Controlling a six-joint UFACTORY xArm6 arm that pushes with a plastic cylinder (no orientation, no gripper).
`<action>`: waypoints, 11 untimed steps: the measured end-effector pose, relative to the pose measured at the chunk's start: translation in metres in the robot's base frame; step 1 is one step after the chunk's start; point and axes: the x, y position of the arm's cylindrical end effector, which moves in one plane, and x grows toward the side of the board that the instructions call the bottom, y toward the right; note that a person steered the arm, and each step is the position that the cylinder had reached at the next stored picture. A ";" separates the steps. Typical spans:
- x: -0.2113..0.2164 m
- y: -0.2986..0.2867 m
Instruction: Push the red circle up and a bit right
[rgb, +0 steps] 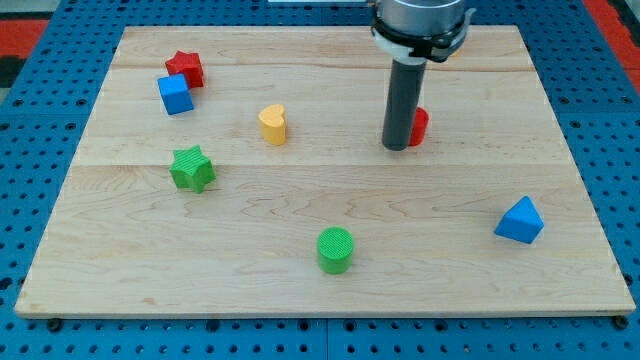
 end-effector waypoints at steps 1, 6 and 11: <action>-0.018 0.022; -0.019 0.044; -0.098 0.023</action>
